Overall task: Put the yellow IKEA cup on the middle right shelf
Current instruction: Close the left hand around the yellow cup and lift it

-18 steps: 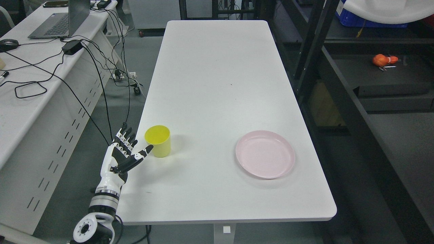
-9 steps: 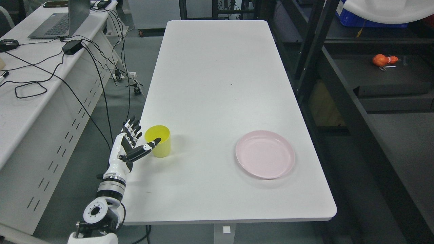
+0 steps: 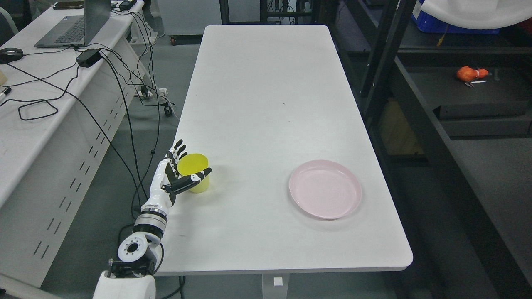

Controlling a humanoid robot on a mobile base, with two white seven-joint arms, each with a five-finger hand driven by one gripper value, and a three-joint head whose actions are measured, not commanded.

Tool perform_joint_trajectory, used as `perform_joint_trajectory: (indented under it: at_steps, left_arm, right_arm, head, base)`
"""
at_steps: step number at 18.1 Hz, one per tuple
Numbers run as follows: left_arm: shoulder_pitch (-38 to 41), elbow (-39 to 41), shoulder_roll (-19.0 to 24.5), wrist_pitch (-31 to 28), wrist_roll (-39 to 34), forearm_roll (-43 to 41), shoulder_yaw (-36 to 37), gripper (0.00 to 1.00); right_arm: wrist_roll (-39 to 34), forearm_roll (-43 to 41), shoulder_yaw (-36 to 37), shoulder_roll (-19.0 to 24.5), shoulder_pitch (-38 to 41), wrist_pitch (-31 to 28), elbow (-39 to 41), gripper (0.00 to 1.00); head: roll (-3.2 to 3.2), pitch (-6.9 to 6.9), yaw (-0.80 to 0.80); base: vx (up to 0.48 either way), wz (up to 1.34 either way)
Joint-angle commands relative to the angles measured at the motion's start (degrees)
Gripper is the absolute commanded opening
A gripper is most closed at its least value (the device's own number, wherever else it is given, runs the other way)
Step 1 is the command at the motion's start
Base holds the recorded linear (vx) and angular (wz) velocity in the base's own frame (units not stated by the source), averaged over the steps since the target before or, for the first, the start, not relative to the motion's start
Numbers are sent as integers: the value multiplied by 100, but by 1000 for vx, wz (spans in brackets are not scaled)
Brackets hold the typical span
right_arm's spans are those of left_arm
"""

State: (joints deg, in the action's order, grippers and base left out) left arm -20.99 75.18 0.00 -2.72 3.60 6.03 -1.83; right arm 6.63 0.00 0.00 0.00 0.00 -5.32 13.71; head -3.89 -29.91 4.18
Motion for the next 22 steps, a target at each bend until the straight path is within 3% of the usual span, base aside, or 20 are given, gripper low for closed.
perform_joint_trajectory:
  at_steps: [1,7,10,12,18,19,22]
  left_arm:
    - [-98,-820,100,184,0,-76,552,99]
    - [-125,-1164,100,308,0,-76,552,99]
    - [-134,-1164,100,308,0,-23,403,90]
    - [-134,-1155,100,360,0,99,175,75]
    - [-72,-1085,100,1396,-17,1057,-151,5]
    - [-72,-972,100,1415,-17,1067,-238,0]
    - [-72,-156,100,1319,-17,1084,-415,0]
  right_arm:
    - [5,-141,-97,-100,79,-4,0,99]
    - [5,-141,-97,-100,79,-4,0,99]
    - [5,-141,-97,-100,79,-4,0,99]
    - [5,-141,-97,-100,79,-4,0,99]
    - [5,-141,-97,-100,79,-4,0,99]
    - [5,-141,-97,-100,79,-4,0,99]
    - [5,-141,-97,-100,79,-4,0,99]
  head:
    - [0,0,0]
    - [0,0,0]
    - [0,0,0]
    - [0,0,0]
    - [0,0,0]
    - [0,0,0]
    - [0,0,0]
  base:
    - [0,0]
    - [0,0]
    - [0,0]
    - [0,0]
    - [0,0]
    - [0,0]
    - [0,0]
